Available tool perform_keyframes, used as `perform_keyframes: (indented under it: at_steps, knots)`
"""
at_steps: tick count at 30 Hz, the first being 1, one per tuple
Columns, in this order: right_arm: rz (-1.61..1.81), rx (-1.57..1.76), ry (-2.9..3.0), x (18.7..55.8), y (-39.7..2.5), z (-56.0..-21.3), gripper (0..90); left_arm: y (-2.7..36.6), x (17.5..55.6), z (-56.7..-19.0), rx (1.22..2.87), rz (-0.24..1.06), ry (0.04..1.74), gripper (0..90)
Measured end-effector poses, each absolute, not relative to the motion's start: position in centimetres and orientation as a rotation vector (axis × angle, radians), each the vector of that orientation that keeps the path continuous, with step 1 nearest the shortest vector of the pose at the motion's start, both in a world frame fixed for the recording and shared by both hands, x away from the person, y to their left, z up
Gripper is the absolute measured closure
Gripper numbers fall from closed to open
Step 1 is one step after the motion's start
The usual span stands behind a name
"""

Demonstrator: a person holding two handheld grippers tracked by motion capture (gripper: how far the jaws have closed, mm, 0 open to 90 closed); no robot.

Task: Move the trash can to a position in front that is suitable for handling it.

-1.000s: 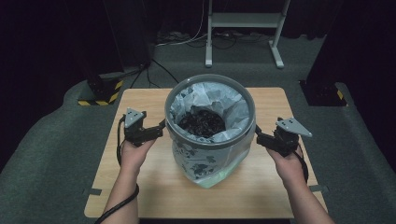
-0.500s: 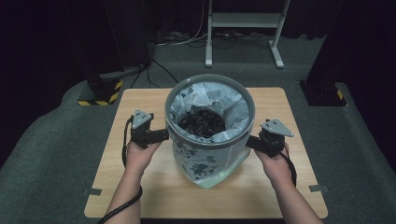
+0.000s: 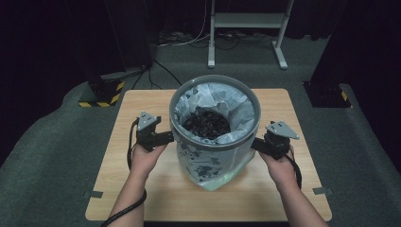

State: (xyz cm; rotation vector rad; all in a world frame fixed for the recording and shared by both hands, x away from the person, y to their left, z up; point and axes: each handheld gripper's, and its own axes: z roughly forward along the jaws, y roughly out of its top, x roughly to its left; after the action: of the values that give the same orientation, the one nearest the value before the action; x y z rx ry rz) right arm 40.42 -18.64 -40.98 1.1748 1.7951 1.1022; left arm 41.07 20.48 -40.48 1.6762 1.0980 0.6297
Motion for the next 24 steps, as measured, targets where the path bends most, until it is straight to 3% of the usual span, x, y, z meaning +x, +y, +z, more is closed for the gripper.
perform_keyframes:
  at_steps: [12,24]
  knots:
    - [1.084,1.239,1.750,40.7,-21.4,-41.0,17.2,16.5,42.1,-40.3,1.653,0.619,1.146,28.5]
    - [1.047,1.340,1.667,41.0,-24.0,-41.0,22.3,13.4,43.4,-40.5,1.632,0.560,1.150,29.5]
